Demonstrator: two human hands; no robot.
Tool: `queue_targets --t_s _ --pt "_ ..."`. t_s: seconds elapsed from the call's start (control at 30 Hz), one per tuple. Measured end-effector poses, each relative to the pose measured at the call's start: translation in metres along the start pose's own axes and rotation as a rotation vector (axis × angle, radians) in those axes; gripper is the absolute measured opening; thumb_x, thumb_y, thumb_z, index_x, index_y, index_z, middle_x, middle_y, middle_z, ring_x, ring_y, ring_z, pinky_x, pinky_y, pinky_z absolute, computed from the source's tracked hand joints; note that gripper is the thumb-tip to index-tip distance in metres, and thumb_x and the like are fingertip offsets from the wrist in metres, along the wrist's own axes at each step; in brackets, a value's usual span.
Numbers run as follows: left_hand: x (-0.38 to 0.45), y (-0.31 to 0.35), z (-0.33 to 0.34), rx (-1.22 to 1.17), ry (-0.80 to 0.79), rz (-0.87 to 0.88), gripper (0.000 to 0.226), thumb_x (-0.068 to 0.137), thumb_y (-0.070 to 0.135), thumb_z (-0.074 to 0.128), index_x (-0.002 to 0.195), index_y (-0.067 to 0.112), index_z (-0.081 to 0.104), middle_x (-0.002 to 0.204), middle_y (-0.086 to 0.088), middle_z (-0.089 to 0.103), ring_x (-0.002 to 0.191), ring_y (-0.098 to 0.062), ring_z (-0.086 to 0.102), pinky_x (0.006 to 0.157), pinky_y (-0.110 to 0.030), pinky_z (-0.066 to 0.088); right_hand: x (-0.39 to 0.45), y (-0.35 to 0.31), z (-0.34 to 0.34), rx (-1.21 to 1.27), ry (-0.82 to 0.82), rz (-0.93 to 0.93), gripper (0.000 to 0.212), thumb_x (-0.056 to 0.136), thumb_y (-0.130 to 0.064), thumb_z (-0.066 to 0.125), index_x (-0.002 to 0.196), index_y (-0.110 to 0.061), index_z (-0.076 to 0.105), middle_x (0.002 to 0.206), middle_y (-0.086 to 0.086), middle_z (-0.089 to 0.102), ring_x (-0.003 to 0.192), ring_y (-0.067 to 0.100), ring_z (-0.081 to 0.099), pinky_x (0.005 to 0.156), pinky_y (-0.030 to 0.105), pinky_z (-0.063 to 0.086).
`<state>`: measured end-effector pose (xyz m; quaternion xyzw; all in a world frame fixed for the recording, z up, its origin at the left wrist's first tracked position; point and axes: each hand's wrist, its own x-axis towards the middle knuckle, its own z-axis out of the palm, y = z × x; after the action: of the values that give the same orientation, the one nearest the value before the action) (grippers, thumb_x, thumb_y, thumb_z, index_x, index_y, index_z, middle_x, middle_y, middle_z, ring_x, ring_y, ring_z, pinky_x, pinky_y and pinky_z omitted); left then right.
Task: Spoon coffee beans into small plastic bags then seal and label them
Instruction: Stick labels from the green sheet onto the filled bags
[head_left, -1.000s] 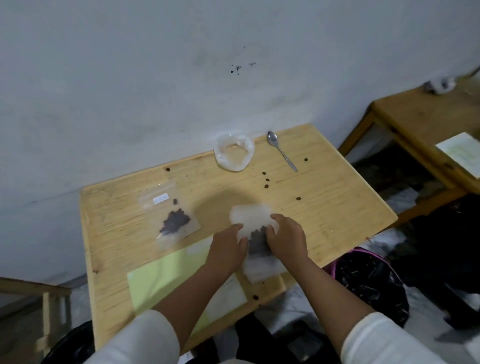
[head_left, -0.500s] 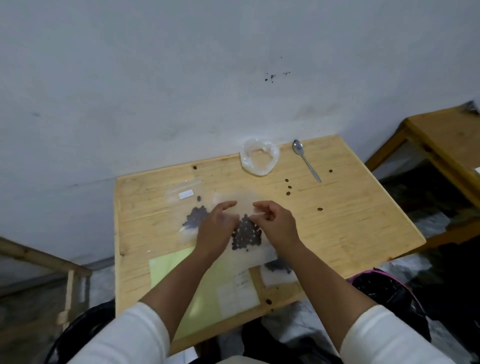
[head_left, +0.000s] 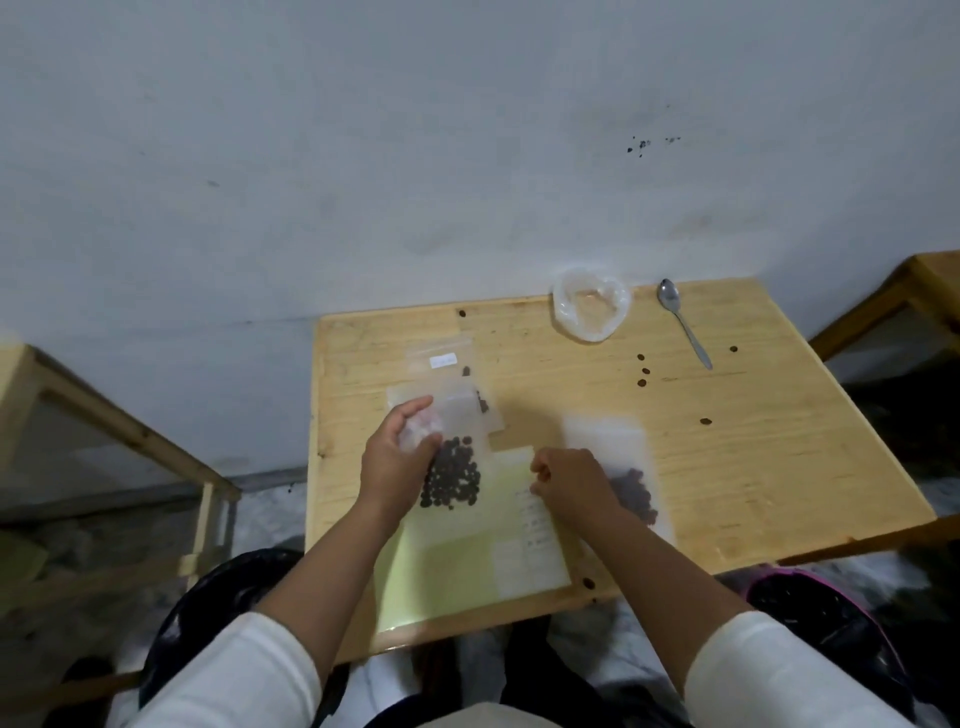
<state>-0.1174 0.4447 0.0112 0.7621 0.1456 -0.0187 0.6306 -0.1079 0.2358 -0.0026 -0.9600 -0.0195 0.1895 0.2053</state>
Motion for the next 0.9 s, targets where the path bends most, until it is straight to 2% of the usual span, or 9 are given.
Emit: queue_targets --t_s 0.1,0.23,0.37,0.43,0.5,0.6,0.67,0.8,0.9 --pt "-0.005 -0.003 -0.004 -0.032 0.001 -0.015 0.039 0.086 0.006 0.062 0.115 0.033 0.058 0.115 0.013 0.057 0.100 0.000 0.052 0.074 -0.008 0.041 0.001 -0.001 0.008 -0.038 0.018 -0.003 0.015 0.086 -0.010 0.058 0.100 -0.010 0.063 0.102 0.011 0.066 0.091 0.024 0.061 0.081 0.033 0.051" --pt "-0.009 -0.004 -0.010 -0.048 0.007 -0.022 0.043 0.086 0.007 0.062 0.119 0.034 0.057 0.120 0.012 0.055 0.107 -0.005 0.052 0.086 -0.023 0.046 0.003 -0.008 0.004 0.048 0.117 -0.001 0.012 0.087 -0.008 0.056 0.094 -0.010 0.064 0.095 0.009 0.067 0.084 0.020 0.060 0.072 0.025 0.048" --pt "-0.010 0.001 -0.013 -0.066 0.013 -0.005 0.047 0.085 0.007 0.062 0.123 0.035 0.055 0.117 0.013 0.055 0.102 0.003 0.053 0.079 -0.017 0.048 0.007 -0.039 -0.027 0.265 0.313 -0.080 0.006 0.083 -0.011 0.065 0.088 -0.010 0.067 0.080 -0.003 0.063 0.073 0.009 0.054 0.061 0.005 0.035" --pt "-0.010 0.007 -0.012 -0.085 0.007 0.009 0.048 0.085 0.005 0.061 0.123 0.033 0.054 0.112 0.019 0.055 0.095 0.014 0.053 0.073 -0.008 0.045 0.008 -0.062 -0.041 0.349 0.387 -0.170 0.004 0.079 -0.010 0.069 0.083 -0.009 0.068 0.072 -0.007 0.060 0.067 0.007 0.053 0.058 0.002 0.035" --pt "-0.010 0.012 -0.011 -0.080 -0.007 0.030 0.048 0.085 0.005 0.062 0.123 0.034 0.054 0.113 0.023 0.053 0.096 0.018 0.049 0.074 -0.005 0.041 0.007 -0.083 -0.050 0.412 0.377 -0.225 0.002 0.078 -0.008 0.069 0.080 -0.009 0.068 0.065 -0.008 0.057 0.061 0.006 0.051 0.058 0.004 0.038" --pt "-0.009 0.019 -0.010 -0.080 -0.028 0.063 0.049 0.085 0.007 0.062 0.122 0.038 0.054 0.121 0.021 0.054 0.106 0.010 0.050 0.085 -0.015 0.042 0.007 -0.106 -0.055 0.465 0.326 -0.216 0.005 0.078 -0.005 0.064 0.077 -0.010 0.066 0.057 -0.009 0.052 0.054 0.002 0.047 0.055 0.004 0.038" --pt "-0.008 0.024 -0.009 -0.100 -0.028 0.075 0.049 0.084 0.008 0.063 0.120 0.041 0.055 0.121 0.016 0.057 0.105 0.000 0.056 0.085 -0.021 0.047 0.008 -0.112 -0.055 0.449 0.332 -0.212 0.006 0.078 -0.005 0.062 0.076 -0.009 0.066 0.056 -0.009 0.052 0.053 0.002 0.046 0.053 0.005 0.037" --pt "-0.008 0.034 -0.013 -0.139 -0.006 0.088 0.050 0.083 0.008 0.064 0.116 0.044 0.056 0.116 0.011 0.061 0.098 -0.007 0.061 0.078 -0.022 0.052 0.009 -0.118 -0.054 0.415 0.376 -0.228 0.006 0.078 -0.005 0.059 0.076 -0.008 0.065 0.055 -0.012 0.050 0.052 0.001 0.046 0.054 0.007 0.038" --pt "-0.009 0.039 -0.013 -0.159 0.005 0.101 0.045 0.083 0.012 0.066 0.115 0.043 0.057 0.119 0.012 0.060 0.102 -0.003 0.059 0.080 -0.018 0.050 0.009 -0.121 -0.053 0.378 0.401 -0.261 0.007 0.079 -0.006 0.060 0.075 -0.011 0.063 0.055 -0.012 0.049 0.053 0.001 0.046 0.052 0.008 0.036"
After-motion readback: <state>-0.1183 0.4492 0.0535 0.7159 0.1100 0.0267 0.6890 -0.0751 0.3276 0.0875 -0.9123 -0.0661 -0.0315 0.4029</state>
